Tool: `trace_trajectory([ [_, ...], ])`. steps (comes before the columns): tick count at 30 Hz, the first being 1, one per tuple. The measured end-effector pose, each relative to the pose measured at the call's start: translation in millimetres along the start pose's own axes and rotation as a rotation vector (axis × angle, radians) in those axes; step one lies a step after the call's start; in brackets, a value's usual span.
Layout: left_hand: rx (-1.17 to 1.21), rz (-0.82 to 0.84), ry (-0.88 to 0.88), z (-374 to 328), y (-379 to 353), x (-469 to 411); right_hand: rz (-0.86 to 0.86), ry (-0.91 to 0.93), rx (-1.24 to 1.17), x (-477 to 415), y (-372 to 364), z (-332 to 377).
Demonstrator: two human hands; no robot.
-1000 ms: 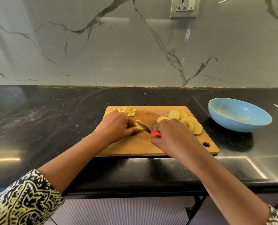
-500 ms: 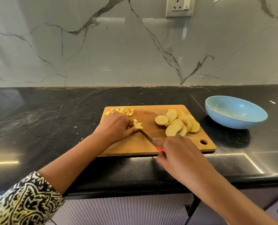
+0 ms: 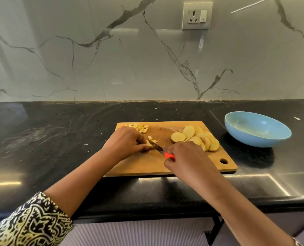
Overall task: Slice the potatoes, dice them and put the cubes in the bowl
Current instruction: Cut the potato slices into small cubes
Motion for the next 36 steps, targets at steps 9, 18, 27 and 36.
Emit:
trace_trajectory([
  [9,-0.018,-0.021,0.001,-2,1,-1,-0.028,0.072,0.171,-18,-31,12],
  [18,0.052,0.06,-0.013,0,-2,-1,0.019,0.047,0.078,38,-1,-1],
  [27,0.096,0.09,-0.017,6,1,1,-0.019,0.014,-0.009,0,0,0],
  [36,0.021,0.0,-0.038,7,1,-3,-0.032,0.037,-0.023,-11,-14,0],
])
Point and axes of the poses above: each hand's wrist, its own x-axis away from the middle knuckle, its own y-axis out of the back of the hand, z = x × y, the point moved 10 cm from there along -x, towards the middle knuckle, and after that the axes turned 13 degrees about -x, right-handed, at the moved point
